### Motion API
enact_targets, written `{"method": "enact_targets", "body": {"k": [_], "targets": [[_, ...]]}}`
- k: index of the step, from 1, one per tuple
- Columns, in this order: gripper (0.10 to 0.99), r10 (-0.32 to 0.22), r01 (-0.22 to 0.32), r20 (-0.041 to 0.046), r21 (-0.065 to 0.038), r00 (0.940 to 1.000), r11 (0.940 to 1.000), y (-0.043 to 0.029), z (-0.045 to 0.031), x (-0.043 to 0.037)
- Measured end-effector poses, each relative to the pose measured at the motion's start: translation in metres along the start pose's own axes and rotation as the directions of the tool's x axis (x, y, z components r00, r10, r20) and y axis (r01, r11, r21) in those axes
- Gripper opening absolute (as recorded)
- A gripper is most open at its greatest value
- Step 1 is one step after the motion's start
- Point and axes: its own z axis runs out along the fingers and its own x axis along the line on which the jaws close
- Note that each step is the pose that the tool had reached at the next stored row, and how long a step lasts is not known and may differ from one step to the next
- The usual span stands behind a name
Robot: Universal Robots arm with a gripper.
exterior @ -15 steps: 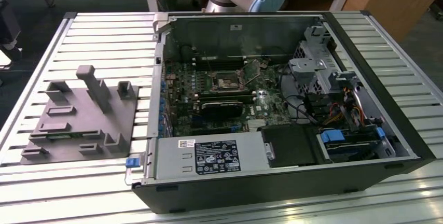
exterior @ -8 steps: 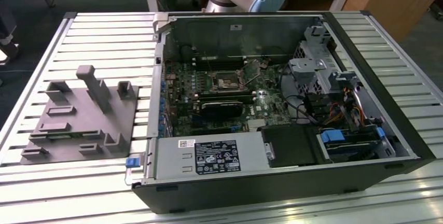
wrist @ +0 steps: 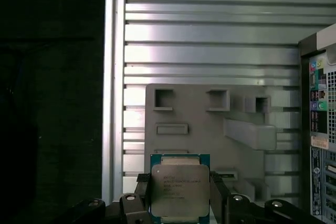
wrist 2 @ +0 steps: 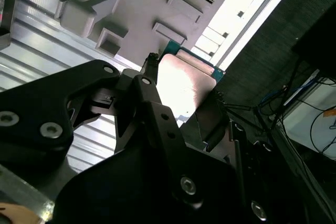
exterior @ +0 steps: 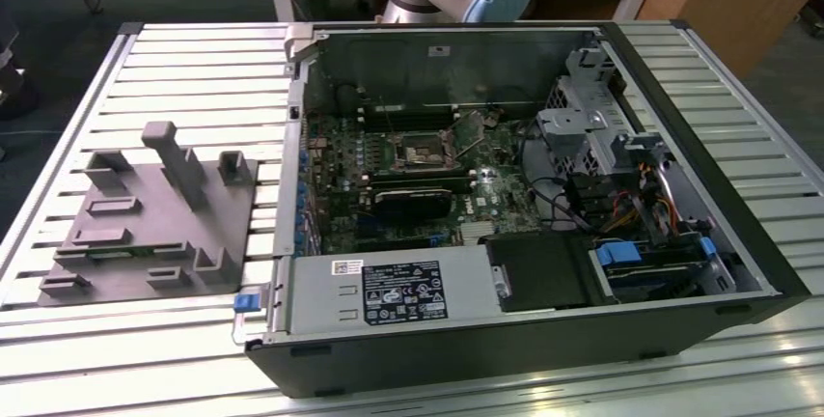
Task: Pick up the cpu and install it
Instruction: 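Pick up the cpu and move it towards the insertion slot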
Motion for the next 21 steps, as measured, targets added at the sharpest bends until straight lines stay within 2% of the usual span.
{"method": "enact_targets", "body": {"k": [21], "targets": [[0.537,0.0,0.0,0.0001,-0.001,1.0,1.0,0.001,-0.0228,-0.0005]]}}
